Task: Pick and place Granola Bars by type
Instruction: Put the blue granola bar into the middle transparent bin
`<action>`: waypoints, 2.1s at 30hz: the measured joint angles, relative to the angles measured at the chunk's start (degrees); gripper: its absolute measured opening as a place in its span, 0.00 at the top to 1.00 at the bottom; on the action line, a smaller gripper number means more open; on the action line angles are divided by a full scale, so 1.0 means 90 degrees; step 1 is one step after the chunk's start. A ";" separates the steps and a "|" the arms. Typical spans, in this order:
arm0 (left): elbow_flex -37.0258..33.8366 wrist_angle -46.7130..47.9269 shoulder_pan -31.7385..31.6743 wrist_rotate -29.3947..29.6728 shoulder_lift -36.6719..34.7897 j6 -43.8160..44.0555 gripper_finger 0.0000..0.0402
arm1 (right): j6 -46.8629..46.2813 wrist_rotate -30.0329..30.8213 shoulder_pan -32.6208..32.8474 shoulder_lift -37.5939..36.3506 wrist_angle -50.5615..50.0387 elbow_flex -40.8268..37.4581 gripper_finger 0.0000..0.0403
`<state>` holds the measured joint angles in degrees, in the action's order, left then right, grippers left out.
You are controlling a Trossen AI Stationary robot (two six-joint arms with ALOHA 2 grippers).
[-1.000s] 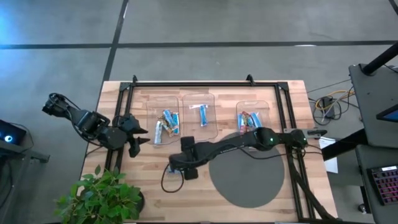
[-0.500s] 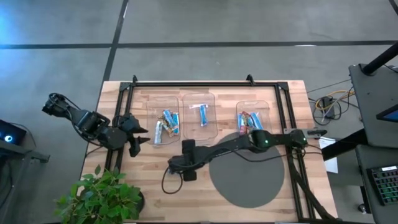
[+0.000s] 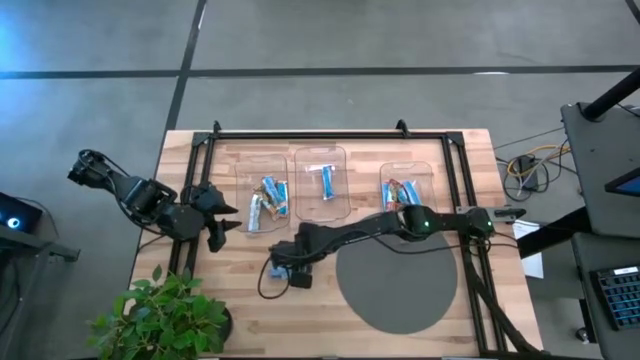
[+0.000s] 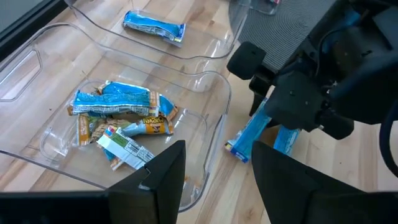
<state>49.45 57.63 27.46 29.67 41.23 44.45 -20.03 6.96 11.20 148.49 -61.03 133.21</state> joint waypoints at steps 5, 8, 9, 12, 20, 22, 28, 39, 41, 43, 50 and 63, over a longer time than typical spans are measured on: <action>0.0000 0.0000 -0.0001 0.0036 0.0000 0.0000 0.58 | 0.0004 0.0086 0.0124 -0.0009 -0.0212 0.0033 0.76; 0.0000 0.0000 -0.0002 0.0044 0.0000 -0.0002 0.58 | 0.0006 0.0277 0.0227 -0.0082 -0.0380 0.0049 0.82; 0.0000 0.0000 -0.0002 0.0044 0.0000 -0.0002 0.58 | 0.0005 0.0364 0.0261 -0.0136 -0.0455 0.0048 0.83; -0.0001 0.0000 -0.0002 0.0041 0.0002 -0.0002 0.58 | -0.0121 0.0713 0.0345 -0.0478 -0.0717 0.0044 0.84; 0.0000 -0.0005 -0.0002 0.0036 0.0002 -0.0005 0.58 | -0.3616 0.2841 0.0408 -0.2044 -0.1919 0.0052 0.84; -0.0002 -0.0005 -0.0002 0.0039 0.0007 -0.0005 0.58 | -0.5429 0.2727 0.0017 -0.2324 -0.2440 -0.0007 0.84; -0.0002 -0.0016 -0.0002 0.0280 0.0022 -0.0094 0.58 | -0.5428 0.1824 -0.1086 -0.2515 -0.1400 -0.0545 0.76; -0.0002 0.0036 0.0002 0.0341 -0.0010 0.0053 0.58 | -0.3240 0.1778 -0.0709 -0.2564 -0.1555 -0.0477 0.44; -0.0002 0.0034 0.0002 0.0332 -0.0010 0.0027 0.58 | -0.1748 0.1564 -0.0298 -0.2577 -0.1104 -0.0468 0.41; -0.0002 0.0034 0.0002 0.0330 -0.0010 -0.0037 0.58 | -0.0304 0.1430 0.0126 -0.2521 -0.0702 -0.0536 0.40; -0.0002 0.0031 0.0002 0.0330 -0.0005 -0.0124 0.58 | 0.1858 0.1026 0.0825 -0.1686 0.0338 -0.0661 0.41; -0.0002 0.0041 0.0002 0.0104 0.0000 -0.0100 0.58 | 0.0848 0.0354 0.0706 -0.0671 0.2116 -0.0661 0.36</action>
<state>49.43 58.00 27.49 30.61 41.23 43.54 -12.40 10.15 17.55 142.45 -41.98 127.26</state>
